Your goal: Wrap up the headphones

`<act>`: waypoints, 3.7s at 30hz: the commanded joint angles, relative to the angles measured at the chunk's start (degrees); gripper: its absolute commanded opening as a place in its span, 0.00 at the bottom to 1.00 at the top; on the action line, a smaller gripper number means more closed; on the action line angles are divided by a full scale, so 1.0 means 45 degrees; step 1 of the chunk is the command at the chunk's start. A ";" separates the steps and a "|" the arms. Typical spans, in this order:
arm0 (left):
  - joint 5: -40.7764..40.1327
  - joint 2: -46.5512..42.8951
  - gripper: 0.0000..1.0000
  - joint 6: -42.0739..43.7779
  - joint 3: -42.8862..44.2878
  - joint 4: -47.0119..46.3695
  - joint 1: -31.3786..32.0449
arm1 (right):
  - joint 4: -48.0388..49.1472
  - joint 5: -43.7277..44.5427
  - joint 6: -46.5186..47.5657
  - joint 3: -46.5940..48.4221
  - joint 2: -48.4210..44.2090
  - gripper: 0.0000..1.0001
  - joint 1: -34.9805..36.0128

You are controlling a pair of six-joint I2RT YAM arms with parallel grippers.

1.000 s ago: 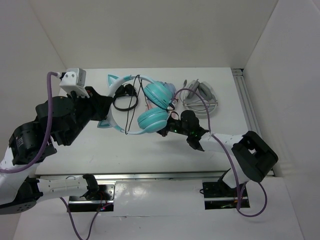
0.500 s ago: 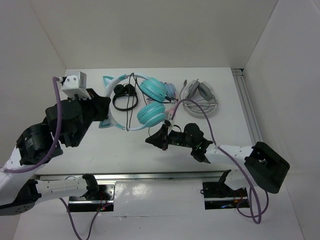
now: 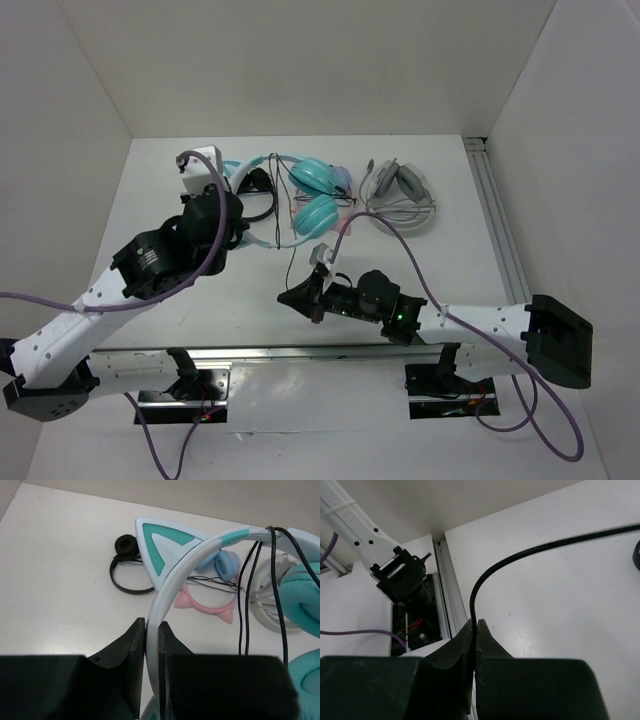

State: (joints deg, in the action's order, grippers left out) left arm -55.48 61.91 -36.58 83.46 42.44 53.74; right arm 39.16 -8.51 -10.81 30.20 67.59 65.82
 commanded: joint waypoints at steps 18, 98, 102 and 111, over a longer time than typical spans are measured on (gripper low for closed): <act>-0.0052 0.1475 0.00 -0.2063 -0.1807 -0.0311 -0.2703 | -0.5357 0.2631 0.1795 0.3636 -0.0276 0.01 0.1721; 1.0787 -0.0984 0.00 0.6605 -0.2336 0.2347 0.1281 | -0.9483 1.4118 0.9667 0.5087 -0.2442 0.17 0.5178; 1.1041 -0.1100 0.00 0.6605 -0.2064 0.2464 0.1281 | -0.9230 1.4450 0.9667 0.4834 -0.2695 0.24 0.5178; 1.0455 -0.0633 0.00 0.6605 -0.0931 0.3381 0.1281 | -0.8877 1.4568 0.9298 0.4071 -0.3595 0.30 0.5178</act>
State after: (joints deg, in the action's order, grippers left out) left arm -10.17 59.24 -7.64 76.16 53.87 58.98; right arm -4.84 50.87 31.86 48.66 53.78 89.76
